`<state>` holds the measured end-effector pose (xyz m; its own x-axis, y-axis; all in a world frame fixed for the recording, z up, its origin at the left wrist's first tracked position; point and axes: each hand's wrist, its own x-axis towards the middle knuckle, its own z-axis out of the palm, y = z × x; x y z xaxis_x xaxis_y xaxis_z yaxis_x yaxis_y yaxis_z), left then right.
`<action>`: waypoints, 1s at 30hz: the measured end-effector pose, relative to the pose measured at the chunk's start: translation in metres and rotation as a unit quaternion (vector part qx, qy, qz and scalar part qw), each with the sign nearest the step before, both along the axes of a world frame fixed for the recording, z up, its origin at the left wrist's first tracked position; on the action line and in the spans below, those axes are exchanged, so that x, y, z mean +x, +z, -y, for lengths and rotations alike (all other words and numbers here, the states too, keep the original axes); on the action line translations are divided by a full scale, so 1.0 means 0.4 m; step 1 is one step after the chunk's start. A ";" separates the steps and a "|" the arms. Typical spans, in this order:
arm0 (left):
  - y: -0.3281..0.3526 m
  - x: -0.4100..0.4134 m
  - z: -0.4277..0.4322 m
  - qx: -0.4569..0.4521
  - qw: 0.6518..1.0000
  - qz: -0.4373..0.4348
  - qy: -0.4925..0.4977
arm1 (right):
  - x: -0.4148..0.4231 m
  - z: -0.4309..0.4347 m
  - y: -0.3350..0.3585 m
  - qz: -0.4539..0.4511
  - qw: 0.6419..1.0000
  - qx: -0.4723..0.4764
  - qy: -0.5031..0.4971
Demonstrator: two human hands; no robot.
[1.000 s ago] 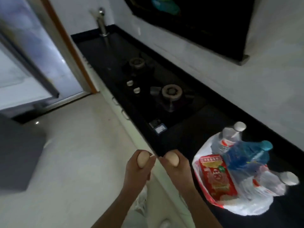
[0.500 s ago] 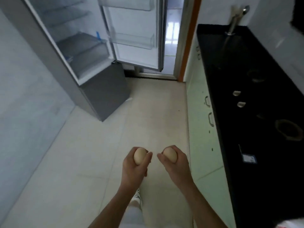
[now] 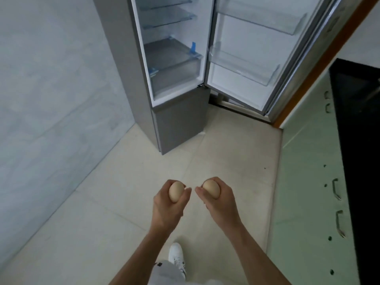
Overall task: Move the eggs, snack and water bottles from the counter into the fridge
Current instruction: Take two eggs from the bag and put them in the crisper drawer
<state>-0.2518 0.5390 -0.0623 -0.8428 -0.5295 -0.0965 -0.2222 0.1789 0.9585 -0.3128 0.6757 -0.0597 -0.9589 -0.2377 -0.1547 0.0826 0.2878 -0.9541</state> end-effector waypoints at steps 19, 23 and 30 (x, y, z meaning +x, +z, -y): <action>-0.026 -0.504 0.259 -0.053 0.998 -0.003 0.046 | -0.524 0.260 -0.038 0.016 1.000 -0.008 0.004; -0.023 -0.684 0.257 -0.079 0.996 0.006 0.046 | -0.704 0.263 -0.051 0.010 0.999 -0.024 0.022; 0.022 -1.005 0.224 -0.056 0.996 0.007 0.069 | -1.052 0.244 -0.022 -0.008 0.999 -0.019 0.048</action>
<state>-0.6540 0.4495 -0.0536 -0.7596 -0.6490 -0.0423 -0.2659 0.2505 0.9309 -0.7336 0.5782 -0.0685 -0.9336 -0.3340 -0.1298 0.0419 0.2579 -0.9653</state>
